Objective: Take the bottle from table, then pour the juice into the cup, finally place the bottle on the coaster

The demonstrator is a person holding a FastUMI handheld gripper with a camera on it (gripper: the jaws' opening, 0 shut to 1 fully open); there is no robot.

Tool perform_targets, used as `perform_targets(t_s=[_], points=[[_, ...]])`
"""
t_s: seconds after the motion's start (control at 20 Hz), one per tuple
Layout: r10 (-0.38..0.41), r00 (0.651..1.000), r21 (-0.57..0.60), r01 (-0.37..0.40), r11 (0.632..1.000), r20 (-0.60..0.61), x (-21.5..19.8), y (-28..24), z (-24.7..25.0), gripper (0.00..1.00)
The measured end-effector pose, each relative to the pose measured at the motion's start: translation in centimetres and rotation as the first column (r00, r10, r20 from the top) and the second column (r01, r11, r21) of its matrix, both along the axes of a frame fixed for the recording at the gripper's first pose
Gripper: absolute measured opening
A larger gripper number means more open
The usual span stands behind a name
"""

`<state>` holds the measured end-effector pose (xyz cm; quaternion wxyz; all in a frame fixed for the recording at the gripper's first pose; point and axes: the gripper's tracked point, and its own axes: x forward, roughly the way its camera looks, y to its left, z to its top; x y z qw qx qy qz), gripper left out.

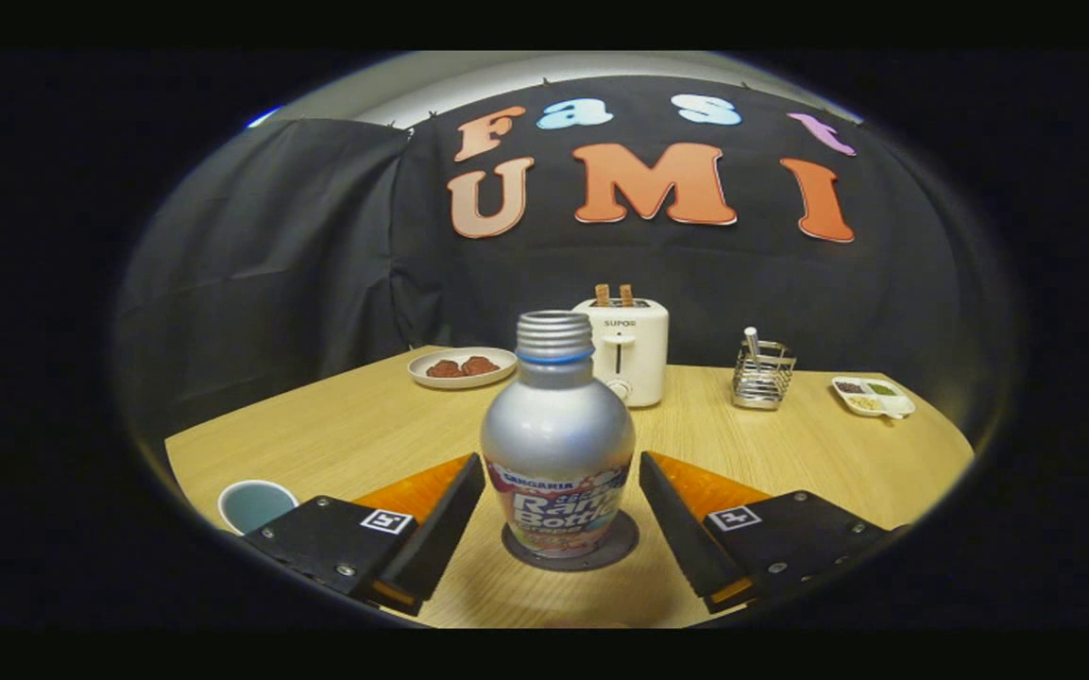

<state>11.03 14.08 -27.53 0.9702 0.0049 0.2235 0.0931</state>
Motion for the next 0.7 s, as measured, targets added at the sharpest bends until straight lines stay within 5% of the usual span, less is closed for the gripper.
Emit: perform_targets(t_s=[0.7], points=[[-0.102, 0.95, -0.009, 0.109, 0.994, 0.294, -7.0, -7.5, 16.7, 0.97]])
